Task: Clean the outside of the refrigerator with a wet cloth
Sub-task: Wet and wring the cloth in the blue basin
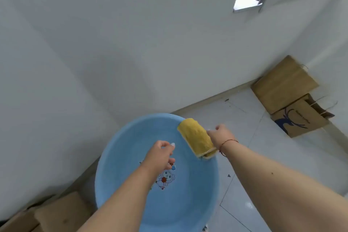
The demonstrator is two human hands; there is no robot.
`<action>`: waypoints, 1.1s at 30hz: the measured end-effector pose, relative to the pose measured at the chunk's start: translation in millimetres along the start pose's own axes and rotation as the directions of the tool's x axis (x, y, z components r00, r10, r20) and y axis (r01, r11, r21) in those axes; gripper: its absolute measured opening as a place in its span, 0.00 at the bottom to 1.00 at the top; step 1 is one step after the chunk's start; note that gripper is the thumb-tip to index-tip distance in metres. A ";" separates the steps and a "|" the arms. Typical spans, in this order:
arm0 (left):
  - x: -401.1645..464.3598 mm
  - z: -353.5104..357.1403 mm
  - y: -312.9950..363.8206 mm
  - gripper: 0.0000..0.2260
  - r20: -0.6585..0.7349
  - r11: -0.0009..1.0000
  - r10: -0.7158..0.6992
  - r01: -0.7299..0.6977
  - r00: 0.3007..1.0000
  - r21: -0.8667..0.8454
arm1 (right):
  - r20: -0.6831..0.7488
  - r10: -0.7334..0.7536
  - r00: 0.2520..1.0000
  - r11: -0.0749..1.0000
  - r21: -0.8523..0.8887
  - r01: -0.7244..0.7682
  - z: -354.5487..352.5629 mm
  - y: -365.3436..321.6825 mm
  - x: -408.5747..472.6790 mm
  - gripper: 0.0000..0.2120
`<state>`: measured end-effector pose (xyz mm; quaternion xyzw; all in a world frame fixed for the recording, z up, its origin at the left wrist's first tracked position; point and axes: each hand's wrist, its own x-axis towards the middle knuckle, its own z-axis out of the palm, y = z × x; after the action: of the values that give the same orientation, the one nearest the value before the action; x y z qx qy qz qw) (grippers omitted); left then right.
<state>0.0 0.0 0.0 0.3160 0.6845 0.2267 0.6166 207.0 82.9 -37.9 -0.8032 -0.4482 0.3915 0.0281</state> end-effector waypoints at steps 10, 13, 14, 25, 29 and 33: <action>28.2 -9.4 -57.0 0.14 -0.217 0.981 -0.145 0.112 0.965 -0.159 | -0.227 -0.661 0.715 0.730 0.029 0.683 59.1 -11.1 -51.4 0.14; 35.9 -20.3 -66.3 0.21 -0.326 0.999 -0.022 0.013 0.945 -0.032 | -0.114 -0.808 0.578 0.567 0.113 0.816 92.0 -25.2 -68.4 0.13; 36.4 -24.1 -69.1 0.24 -0.347 0.997 0.044 -0.021 0.937 0.069 | -0.105 -0.825 0.555 0.550 0.077 0.831 100.1 -24.7 -63.7 0.12; 68.5 -15.5 -141.1 0.34 0.015 0.544 -0.194 0.095 0.981 0.834 | 0.478 -0.472 0.741 0.443 -0.598 0.668 157.6 5.1 6.1 0.33; 84.0 -15.7 -146.3 0.26 -0.032 0.797 -0.132 0.126 0.991 0.591 | 0.373 -0.332 0.867 0.722 -0.491 0.487 177.4 -1.7 5.5 0.26; 79.3 -14.2 -121.9 0.11 0.009 0.823 -0.274 0.240 0.962 -0.516 | 0.271 -0.499 0.823 0.841 -0.079 0.536 179.2 -20.9 -45.7 0.15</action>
<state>-35.9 -27.5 -138.9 0.0381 0.6556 0.3254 0.6803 62.0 6.7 -126.0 -0.5976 -0.6779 0.4277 0.0180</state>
